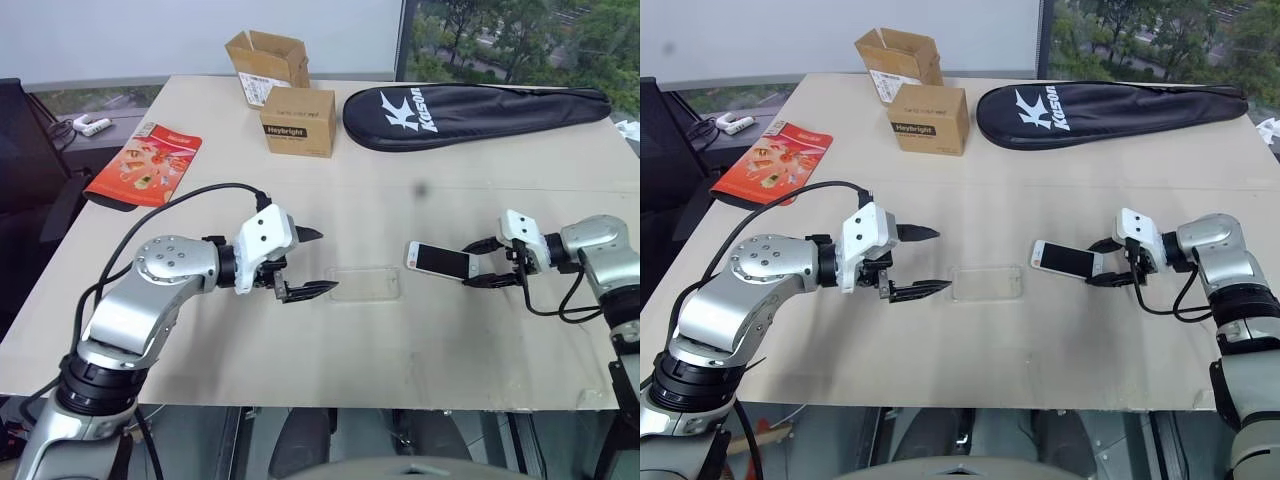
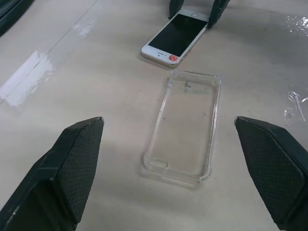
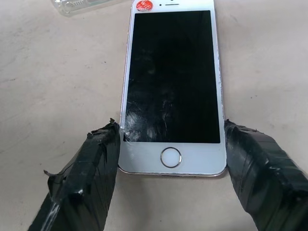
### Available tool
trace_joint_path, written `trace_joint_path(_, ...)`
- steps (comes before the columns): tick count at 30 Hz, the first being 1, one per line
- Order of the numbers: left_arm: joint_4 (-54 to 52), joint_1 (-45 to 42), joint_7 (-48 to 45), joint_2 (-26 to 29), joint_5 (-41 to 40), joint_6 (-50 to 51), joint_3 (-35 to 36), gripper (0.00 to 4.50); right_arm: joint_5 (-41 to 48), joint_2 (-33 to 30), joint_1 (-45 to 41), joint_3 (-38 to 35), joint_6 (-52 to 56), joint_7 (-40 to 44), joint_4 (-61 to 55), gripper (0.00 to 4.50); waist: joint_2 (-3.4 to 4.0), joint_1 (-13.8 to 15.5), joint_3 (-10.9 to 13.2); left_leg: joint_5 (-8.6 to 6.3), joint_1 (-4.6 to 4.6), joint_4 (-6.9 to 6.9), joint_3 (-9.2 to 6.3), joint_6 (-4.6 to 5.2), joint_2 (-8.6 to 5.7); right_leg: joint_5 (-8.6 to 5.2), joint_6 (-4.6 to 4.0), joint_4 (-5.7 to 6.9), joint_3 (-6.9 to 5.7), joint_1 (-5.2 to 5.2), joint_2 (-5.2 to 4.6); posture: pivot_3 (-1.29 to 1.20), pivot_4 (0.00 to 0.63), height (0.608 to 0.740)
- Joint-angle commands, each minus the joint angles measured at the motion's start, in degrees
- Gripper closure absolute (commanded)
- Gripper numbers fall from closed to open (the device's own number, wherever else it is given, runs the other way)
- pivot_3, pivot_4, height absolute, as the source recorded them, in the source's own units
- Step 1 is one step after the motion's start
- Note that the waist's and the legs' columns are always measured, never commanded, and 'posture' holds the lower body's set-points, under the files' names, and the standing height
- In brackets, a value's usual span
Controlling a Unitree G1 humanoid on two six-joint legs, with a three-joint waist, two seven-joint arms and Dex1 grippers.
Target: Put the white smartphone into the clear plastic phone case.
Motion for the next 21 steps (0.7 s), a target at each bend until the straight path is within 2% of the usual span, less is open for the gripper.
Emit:
trace_joint_path(1,-0.2,-0.1,0.1,0.2,0.0,-1.4,0.5,0.00,-1.5,0.6,1.8,0.7,-0.6,-0.9,0.3,1.60,0.00,-0.1,0.0,0.00,0.05,0.00,0.01,0.00,0.00,0.00,0.00,0.00,0.01,0.05,0.00,0.00,0.150,0.740)
trace_joint_path(9,3.6,-0.9,0.2,-0.1,0.0,-3.0,1.8,0.00,4.1,1.8,1.4,-3.5,1.4,-0.7,-8.8,1.60,0.05,-0.4,0.0,-0.01,0.44,-0.11,0.17,0.01,0.04,0.00,0.00,0.07,0.22,0.24,0.04,0.00,0.150,0.740)
trace_joint_path(13,5.7,-1.7,0.7,-0.6,1.0,-4.5,1.4,0.00,6.7,1.9,0.5,-4.2,6.2,-0.7,-14.1,1.60,0.06,-0.3,0.1,-0.01,0.47,-0.12,0.17,0.01,0.06,0.00,0.00,0.10,0.28,0.23,0.05,0.00,0.150,0.740)
trace_joint_path(18,7.2,-2.8,1.4,-2.9,-1.6,-3.7,2.8,0.00,7.3,1.7,0.2,-2.9,8.4,0.2,-19.5,1.60,0.06,-0.1,0.1,-0.01,0.46,-0.12,0.17,0.01,0.05,0.00,0.00,0.09,0.28,0.23,0.04,0.00,0.150,0.740)
trace_joint_path(21,8.8,-2.9,-0.4,-1.9,-1.1,-4.6,2.5,0.00,7.2,2.4,-0.3,-0.8,10.4,1.1,-24.4,1.60,0.06,-0.2,0.1,-0.01,0.46,-0.11,0.17,0.01,0.05,-0.01,0.00,0.09,0.27,0.23,0.04,0.00,0.150,0.740)
